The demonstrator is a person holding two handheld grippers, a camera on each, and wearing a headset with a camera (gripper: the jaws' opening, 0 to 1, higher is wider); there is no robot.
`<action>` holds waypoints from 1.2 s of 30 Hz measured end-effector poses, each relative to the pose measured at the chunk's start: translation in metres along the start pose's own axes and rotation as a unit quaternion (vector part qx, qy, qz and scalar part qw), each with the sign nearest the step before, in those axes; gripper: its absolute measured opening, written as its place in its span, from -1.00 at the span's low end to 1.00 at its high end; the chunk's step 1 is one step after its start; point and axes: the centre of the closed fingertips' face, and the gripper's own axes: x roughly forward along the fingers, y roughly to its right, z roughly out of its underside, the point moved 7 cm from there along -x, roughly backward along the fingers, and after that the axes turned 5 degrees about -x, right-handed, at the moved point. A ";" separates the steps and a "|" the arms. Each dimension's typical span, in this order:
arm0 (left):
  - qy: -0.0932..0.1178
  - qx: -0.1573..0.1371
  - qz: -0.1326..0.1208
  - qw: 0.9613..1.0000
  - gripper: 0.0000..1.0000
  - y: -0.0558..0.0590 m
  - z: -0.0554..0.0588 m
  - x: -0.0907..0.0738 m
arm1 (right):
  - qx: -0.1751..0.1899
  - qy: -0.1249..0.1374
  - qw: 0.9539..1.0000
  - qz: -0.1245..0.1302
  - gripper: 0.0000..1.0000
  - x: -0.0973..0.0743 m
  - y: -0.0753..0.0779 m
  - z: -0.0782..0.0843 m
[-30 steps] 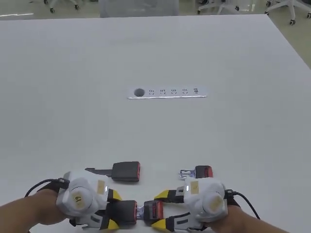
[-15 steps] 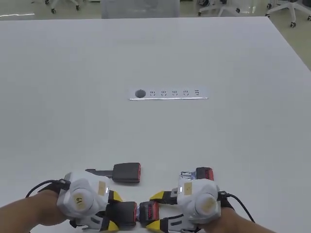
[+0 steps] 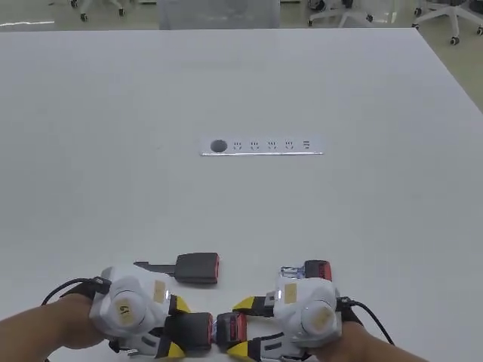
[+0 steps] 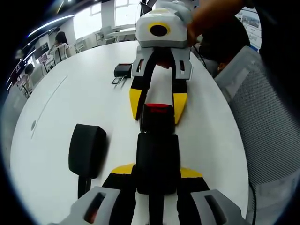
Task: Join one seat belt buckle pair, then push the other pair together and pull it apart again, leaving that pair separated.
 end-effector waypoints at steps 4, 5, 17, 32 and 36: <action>0.001 0.006 -0.001 1.000 -0.31 0.000 0.000 0.001 | -0.004 -0.001 1.000 -0.001 -0.30 0.000 -0.001 0.001; 0.002 0.009 -0.003 1.000 -0.31 0.001 0.000 0.000 | -0.006 0.000 1.000 -0.001 -0.30 0.000 -0.001 0.002; 0.038 0.006 -0.006 0.999 -0.31 0.000 0.006 0.002 | -0.018 0.009 1.000 0.001 -0.31 -0.002 -0.002 0.005; 0.060 0.006 0.005 0.998 -0.33 -0.001 0.009 0.001 | -0.007 0.033 0.999 0.003 -0.33 -0.002 -0.002 0.008; 0.062 0.006 0.006 0.998 -0.33 -0.001 0.010 0.001 | -0.006 0.034 0.999 0.004 -0.33 -0.002 -0.002 0.008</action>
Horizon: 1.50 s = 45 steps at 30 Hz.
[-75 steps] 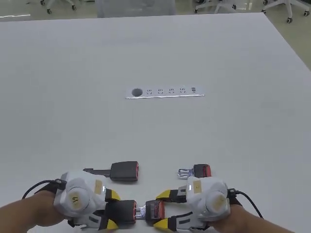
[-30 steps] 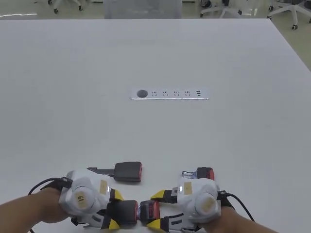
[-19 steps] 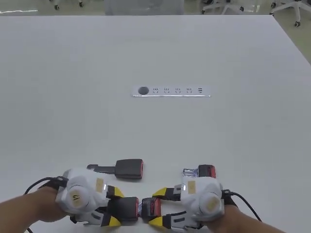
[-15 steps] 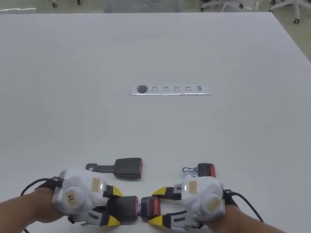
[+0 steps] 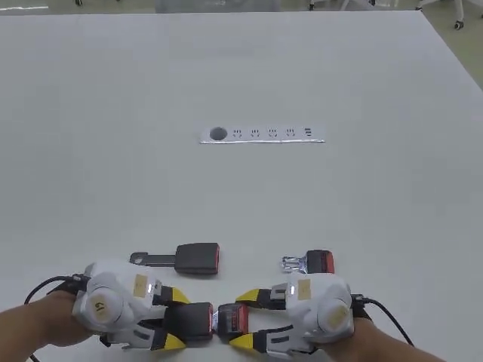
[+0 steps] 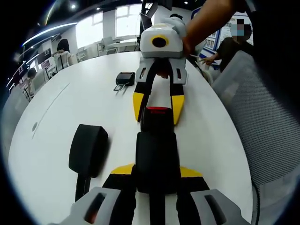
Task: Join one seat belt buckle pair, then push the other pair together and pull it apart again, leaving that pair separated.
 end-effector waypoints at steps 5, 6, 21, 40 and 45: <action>0.003 0.003 0.002 1.000 -0.33 0.000 0.000 0.000 | 0.012 0.006 1.000 -0.002 -0.34 -0.001 -0.001 0.001; 0.003 0.003 0.002 1.000 -0.33 0.000 0.000 0.000 | 0.012 0.007 1.000 -0.001 -0.34 -0.001 -0.001 0.001; 0.003 0.006 0.008 1.000 -0.33 -0.001 0.000 0.000 | 0.014 0.007 1.000 -0.001 -0.34 -0.002 -0.002 0.001; -0.006 0.012 0.007 1.000 -0.32 -0.002 -0.001 0.000 | 0.011 0.003 1.000 0.001 -0.33 -0.002 -0.002 0.001; -0.008 0.012 0.007 1.000 -0.32 -0.002 -0.002 0.000 | 0.012 -0.001 1.000 0.001 -0.32 -0.002 -0.002 0.000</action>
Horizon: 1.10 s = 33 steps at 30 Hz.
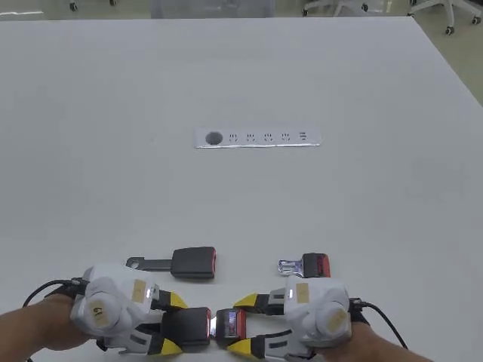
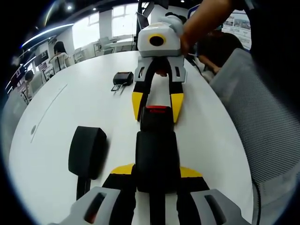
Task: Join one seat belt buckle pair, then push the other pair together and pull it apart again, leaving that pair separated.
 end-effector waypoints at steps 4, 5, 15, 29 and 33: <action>-0.009 -0.001 -0.001 1.000 -0.31 0.000 -0.002 0.001 | -0.009 -0.009 1.000 0.001 -0.30 0.001 -0.001 -0.001; -0.012 -0.005 -0.001 1.000 -0.31 0.000 -0.003 0.001 | -0.009 -0.011 1.000 0.002 -0.30 0.001 -0.001 -0.002; 0.012 -0.099 -0.004 0.995 0.38 -0.002 -0.018 -0.002 | 0.021 -0.007 0.999 0.034 0.34 0.000 0.004 -0.017; 0.051 -0.090 -0.040 0.994 0.65 -0.009 -0.042 -0.034 | 0.029 -0.015 0.996 0.081 0.48 -0.039 0.013 -0.020; 0.060 -0.081 -0.050 0.994 0.65 -0.016 -0.047 -0.038 | 0.032 -0.029 0.995 0.091 0.48 -0.054 0.023 -0.013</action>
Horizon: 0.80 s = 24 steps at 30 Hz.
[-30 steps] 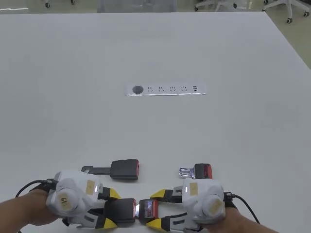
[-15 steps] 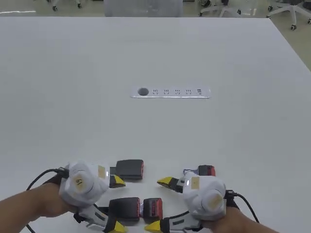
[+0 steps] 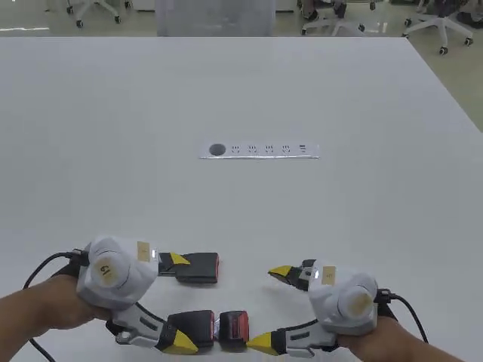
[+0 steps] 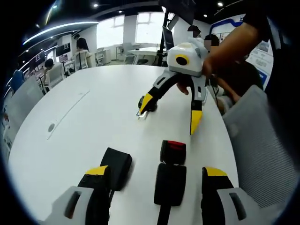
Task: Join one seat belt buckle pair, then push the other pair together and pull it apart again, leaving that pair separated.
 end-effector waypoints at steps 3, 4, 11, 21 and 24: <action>0.003 0.001 -0.006 1.000 0.65 -0.007 -0.006 -0.001 | -0.004 -0.003 1.000 0.014 0.47 -0.011 0.014 0.000; 0.005 0.004 -0.008 1.000 0.65 -0.009 -0.008 -0.001 | -0.003 -0.003 1.000 0.018 0.47 -0.014 0.018 0.000; 0.015 0.013 -0.026 0.999 0.64 -0.035 -0.019 -0.006 | 0.009 -0.011 0.999 0.036 0.45 -0.037 0.046 0.011; -0.001 0.006 -0.029 1.000 0.57 -0.060 -0.012 0.007 | 0.014 -0.042 0.998 0.035 0.43 -0.051 0.073 0.034; -0.011 0.009 -0.023 1.000 0.54 -0.062 -0.007 0.014 | 0.012 -0.053 0.998 0.024 0.42 -0.049 0.076 0.040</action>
